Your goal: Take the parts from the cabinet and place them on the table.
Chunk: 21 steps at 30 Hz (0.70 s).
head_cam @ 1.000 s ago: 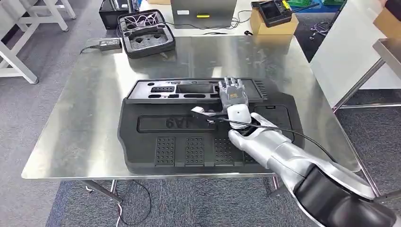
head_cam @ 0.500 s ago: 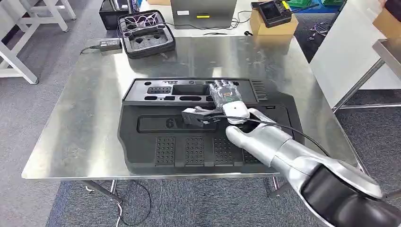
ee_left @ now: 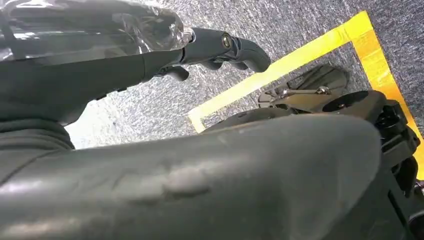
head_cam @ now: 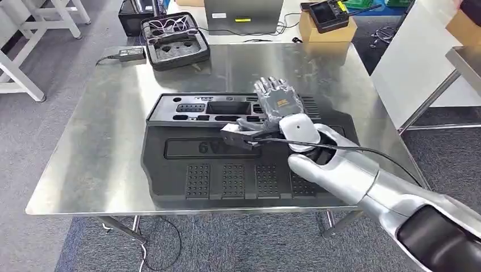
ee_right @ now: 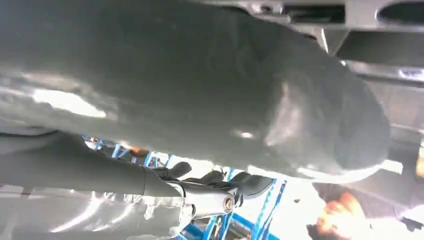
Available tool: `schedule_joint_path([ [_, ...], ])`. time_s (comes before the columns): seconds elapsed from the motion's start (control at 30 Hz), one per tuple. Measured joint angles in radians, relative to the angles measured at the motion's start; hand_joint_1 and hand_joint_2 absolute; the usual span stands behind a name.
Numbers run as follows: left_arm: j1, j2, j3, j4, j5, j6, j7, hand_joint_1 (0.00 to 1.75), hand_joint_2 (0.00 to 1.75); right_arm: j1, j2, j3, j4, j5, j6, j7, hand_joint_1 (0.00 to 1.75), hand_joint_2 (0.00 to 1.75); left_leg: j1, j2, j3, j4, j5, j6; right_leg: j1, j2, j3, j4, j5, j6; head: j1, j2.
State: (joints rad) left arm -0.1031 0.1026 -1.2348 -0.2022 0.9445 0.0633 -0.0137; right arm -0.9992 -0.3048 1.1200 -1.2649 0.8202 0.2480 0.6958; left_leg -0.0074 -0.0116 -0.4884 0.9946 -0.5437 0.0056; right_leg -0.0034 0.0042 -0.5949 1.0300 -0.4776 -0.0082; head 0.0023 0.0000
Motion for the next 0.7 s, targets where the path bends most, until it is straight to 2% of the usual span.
schedule_joint_path([
  [0.47,0.000,0.000,0.000,0.000,0.000,0.000,0.000,0.00,0.00,0.012,-0.054,-0.018,-0.132,0.003,0.002,0.000,0.00,0.00,0.000,0.000,0.000,0.000,0.000,0.000,0.000,0.000,0.000,0.000,0.000,0.000,-0.001,0.000],
  [0.6,0.000,0.000,0.000,0.000,0.000,-0.002,0.000,0.00,0.00,0.034,-0.067,-0.034,-0.168,0.070,-0.027,0.000,0.00,0.00,0.000,0.000,0.000,0.000,0.000,0.000,0.000,0.000,0.000,0.000,0.000,0.000,0.000,0.000],
  [0.7,0.000,0.000,0.000,0.000,0.003,-0.003,0.000,0.00,0.00,0.084,-0.087,-0.084,-0.236,0.137,-0.031,0.000,0.00,0.00,0.000,0.000,0.000,0.000,0.000,0.000,0.000,0.000,0.000,0.000,0.000,0.001,-0.001,0.000],
])
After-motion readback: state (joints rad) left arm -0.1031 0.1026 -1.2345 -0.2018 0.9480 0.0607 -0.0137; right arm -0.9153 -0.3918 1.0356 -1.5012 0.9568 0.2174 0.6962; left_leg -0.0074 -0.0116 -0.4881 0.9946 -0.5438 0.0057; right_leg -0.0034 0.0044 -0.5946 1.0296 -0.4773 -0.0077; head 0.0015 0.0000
